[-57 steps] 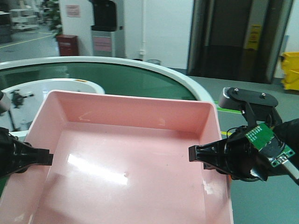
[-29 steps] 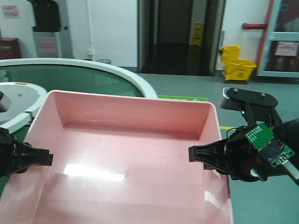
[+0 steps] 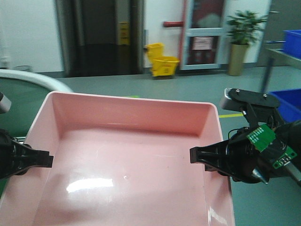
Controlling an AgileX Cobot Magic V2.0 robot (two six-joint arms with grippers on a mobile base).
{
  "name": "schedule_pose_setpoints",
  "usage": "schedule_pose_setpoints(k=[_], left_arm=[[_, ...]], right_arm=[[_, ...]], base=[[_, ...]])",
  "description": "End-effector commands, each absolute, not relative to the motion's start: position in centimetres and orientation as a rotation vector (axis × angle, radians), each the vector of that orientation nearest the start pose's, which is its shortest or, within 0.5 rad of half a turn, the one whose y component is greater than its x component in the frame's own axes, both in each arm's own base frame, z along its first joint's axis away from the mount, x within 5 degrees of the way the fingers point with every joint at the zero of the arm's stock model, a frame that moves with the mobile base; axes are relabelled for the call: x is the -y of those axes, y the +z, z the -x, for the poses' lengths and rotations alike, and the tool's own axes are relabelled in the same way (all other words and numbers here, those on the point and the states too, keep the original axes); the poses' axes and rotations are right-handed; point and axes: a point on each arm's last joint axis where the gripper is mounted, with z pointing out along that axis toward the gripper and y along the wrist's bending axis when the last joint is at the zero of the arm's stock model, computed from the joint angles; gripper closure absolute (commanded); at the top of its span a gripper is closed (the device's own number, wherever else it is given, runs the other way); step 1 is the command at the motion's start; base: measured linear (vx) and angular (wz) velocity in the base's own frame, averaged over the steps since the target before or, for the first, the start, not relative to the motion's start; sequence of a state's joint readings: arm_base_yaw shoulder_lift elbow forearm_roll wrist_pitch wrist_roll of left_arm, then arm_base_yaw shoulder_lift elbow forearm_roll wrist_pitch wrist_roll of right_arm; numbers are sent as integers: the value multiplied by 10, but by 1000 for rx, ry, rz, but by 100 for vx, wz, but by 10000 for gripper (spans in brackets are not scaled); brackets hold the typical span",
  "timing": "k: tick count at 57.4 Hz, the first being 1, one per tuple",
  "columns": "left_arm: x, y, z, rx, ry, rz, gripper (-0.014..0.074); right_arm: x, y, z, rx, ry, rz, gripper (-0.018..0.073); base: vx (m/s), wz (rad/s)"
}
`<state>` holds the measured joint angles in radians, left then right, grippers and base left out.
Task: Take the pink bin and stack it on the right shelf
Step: 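Hold the pink bin with both grippers while driving to the steel table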
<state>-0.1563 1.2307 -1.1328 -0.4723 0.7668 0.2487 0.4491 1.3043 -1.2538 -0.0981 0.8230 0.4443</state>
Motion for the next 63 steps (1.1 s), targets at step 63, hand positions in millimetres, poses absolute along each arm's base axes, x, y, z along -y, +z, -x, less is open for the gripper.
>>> schedule_pose_setpoints(k=[63], left_arm=[[67, 388, -246, -2163, -518, -188, 598]], right_arm=[[-105, 395, -250, -2251, 264, 80, 568]], base=[[27, -40]])
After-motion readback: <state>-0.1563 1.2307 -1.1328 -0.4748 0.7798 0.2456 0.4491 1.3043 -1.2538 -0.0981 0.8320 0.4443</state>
